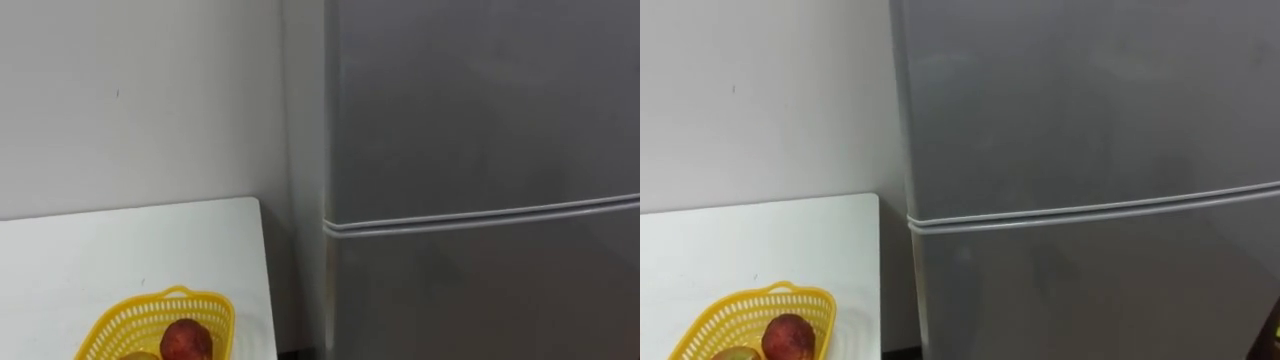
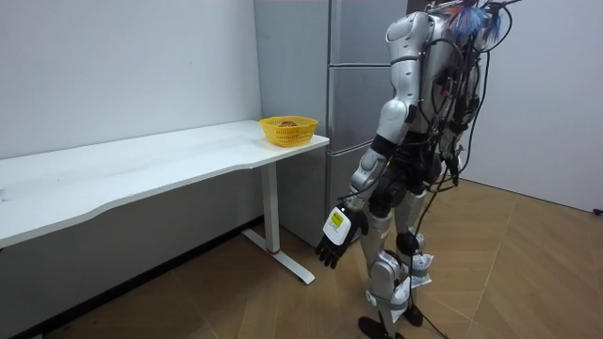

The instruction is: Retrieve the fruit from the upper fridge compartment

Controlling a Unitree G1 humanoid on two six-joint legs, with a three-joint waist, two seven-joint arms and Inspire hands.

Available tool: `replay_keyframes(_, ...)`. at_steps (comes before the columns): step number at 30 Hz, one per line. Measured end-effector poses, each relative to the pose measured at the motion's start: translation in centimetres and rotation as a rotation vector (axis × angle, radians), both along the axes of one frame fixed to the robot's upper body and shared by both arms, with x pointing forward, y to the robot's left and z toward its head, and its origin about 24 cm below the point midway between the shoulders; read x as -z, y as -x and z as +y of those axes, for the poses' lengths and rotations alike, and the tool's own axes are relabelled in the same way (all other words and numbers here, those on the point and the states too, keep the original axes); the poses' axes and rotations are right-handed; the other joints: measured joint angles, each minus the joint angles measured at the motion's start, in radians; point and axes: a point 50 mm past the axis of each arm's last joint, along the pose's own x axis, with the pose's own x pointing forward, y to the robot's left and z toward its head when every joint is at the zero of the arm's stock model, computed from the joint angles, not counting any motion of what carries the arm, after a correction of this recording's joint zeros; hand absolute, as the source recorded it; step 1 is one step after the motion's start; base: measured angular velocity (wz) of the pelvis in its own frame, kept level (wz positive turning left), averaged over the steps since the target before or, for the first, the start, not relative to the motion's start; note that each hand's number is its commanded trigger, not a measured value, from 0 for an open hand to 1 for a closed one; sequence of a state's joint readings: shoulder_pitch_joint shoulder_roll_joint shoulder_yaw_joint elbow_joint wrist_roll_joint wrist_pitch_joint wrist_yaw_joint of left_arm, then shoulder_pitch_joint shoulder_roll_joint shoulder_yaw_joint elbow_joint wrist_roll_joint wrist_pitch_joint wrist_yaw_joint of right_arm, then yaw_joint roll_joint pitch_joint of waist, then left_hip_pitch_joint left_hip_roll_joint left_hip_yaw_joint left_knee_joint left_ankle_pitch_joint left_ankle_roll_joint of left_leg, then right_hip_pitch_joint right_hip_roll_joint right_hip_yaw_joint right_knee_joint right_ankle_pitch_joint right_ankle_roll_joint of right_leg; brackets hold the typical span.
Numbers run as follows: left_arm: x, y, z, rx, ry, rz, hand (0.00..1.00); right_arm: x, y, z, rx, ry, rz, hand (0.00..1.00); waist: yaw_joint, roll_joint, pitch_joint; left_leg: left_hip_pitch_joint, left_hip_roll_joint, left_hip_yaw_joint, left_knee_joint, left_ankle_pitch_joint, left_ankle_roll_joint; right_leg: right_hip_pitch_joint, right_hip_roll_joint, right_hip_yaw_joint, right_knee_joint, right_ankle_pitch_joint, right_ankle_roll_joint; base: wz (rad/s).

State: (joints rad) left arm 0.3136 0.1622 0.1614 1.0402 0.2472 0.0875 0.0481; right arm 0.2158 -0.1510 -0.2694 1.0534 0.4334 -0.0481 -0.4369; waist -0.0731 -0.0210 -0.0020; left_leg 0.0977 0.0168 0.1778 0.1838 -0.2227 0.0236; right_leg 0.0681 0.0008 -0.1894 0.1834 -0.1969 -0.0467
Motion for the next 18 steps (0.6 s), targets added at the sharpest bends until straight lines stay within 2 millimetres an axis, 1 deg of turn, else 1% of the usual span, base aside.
replay_keyframes(6, 0.1, 0.2, -0.3, 0.020, 0.036, 0.021, 0.00, 0.8, 0.9, 0.9, -0.168, -0.086, 0.083, 0.00, 0.000, 0.001, 0.0006, -0.002, -0.003, -0.015, 0.005, 0.000, 0.000, 0.001, -0.003, -0.005, 0.003, -0.004, 0.002, 0.04)
replay_keyframes(9, 0.2, 0.4, -0.4, 0.043, 0.040, 0.041, 0.00, 1.2, 0.8, 2.0, -0.317, -0.158, 0.109, 0.00, 0.013, -0.001, 0.0004, -0.001, -0.002, -0.016, 0.005, 0.000, 0.000, 0.001, -0.002, -0.005, 0.004, -0.004, 0.001, 0.00)
replay_keyframes(12, 0.2, 0.4, -0.6, 0.048, 0.061, 0.056, 0.00, 1.7, 0.9, 2.9, -0.385, -0.245, 0.122, 0.00, 0.029, -0.001, 0.0002, 0.000, -0.002, -0.019, 0.004, 0.000, 0.000, 0.003, -0.002, -0.006, 0.004, -0.003, 0.001, 0.01)
replay_keyframes(16, 0.5, 1.0, -1.2, 0.047, 0.088, 0.097, 0.00, 2.0, 0.7, 3.7, -0.461, -0.332, 0.135, 0.00, 0.032, 0.002, 0.0009, 0.001, -0.003, -0.026, 0.004, 0.000, 0.000, 0.008, -0.001, -0.006, 0.003, -0.003, 0.001, 0.03)
replay_keyframes(18, 0.6, 1.1, -1.5, 0.049, 0.104, 0.119, 0.00, 2.2, 1.0, 4.0, -0.485, -0.368, 0.147, 0.00, 0.043, 0.004, 0.0015, 0.001, -0.004, -0.027, 0.003, 0.000, 0.000, 0.008, -0.001, -0.006, 0.003, -0.003, 0.002, 0.02)
